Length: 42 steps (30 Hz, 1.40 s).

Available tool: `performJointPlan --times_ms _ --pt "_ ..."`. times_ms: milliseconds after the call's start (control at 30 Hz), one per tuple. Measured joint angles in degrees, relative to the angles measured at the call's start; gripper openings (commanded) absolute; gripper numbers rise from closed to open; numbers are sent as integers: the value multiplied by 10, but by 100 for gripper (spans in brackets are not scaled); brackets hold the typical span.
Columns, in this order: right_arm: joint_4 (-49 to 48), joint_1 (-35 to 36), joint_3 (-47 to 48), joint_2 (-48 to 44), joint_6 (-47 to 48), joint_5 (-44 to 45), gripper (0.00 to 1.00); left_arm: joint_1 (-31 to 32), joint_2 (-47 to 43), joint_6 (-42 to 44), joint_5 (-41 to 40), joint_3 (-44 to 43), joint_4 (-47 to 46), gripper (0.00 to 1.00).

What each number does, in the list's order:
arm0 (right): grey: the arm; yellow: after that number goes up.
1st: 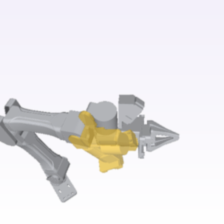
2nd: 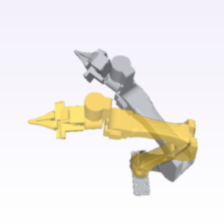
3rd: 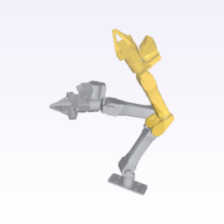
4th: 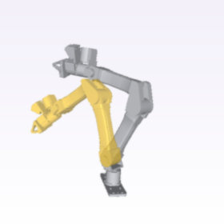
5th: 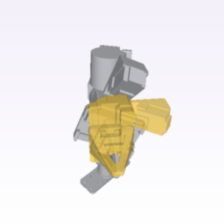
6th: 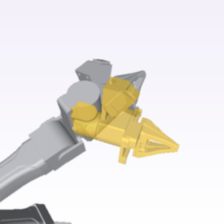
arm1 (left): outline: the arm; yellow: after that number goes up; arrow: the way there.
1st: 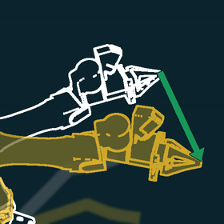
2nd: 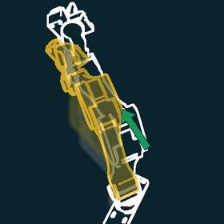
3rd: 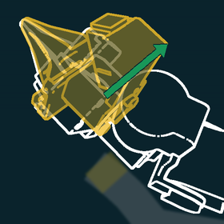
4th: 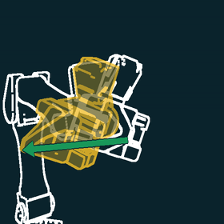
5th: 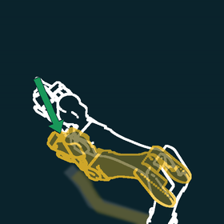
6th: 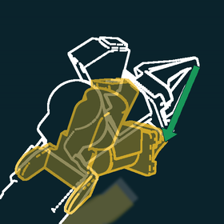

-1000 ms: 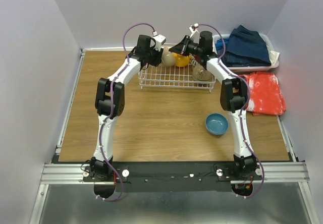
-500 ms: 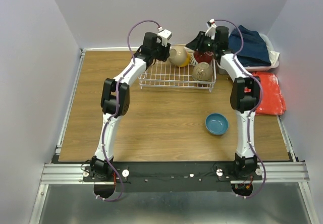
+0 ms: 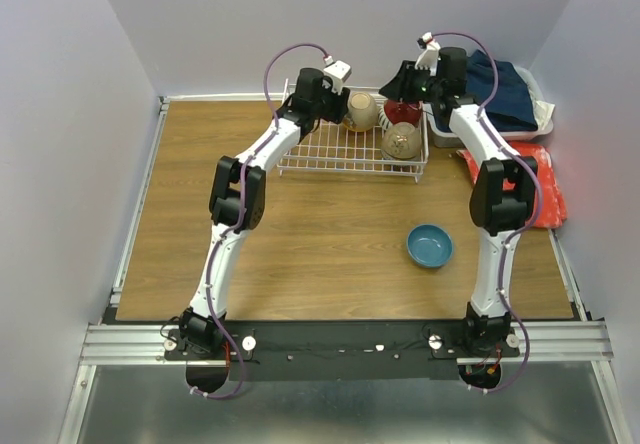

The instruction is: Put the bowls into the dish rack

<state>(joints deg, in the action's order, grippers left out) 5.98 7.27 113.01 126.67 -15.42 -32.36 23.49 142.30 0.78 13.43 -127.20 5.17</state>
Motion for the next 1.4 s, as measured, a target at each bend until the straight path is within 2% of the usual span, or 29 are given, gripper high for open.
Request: performJointPlan --times_ms 100,200,333,433,567,700,800,933,1067,1167,1400 --pt "14 0 -16 -20 31 0 48 0 -10 -1 -9 17 2 61" --pt "36 0 -39 -54 83 -1 51 -9 -57 -5 -9 95 5 65" --pt "93 0 -120 -149 204 -1 51 -39 -213 3 -4 279 20 70" --pt "157 0 -205 -245 308 0 52 -66 -327 17 -1 354 19 72" --pt "290 1 -285 -348 440 1 54 -82 -459 27 -2 407 17 72" --pt "395 6 -359 -394 518 20 56 -75 -526 33 -14 447 16 73" --pt "452 20 -422 -413 546 52 56 -72 -544 43 -30 493 19 74" --pt "482 78 -480 -424 513 95 60 -77 -539 54 -58 535 44 74" --pt "483 126 -515 -448 431 102 64 -80 -535 62 -83 546 56 74" --pt "479 145 -514 -454 368 120 68 -81 -535 66 -98 546 57 74" --pt "471 151 -478 -396 242 144 66 -81 -541 75 -113 551 57 75"
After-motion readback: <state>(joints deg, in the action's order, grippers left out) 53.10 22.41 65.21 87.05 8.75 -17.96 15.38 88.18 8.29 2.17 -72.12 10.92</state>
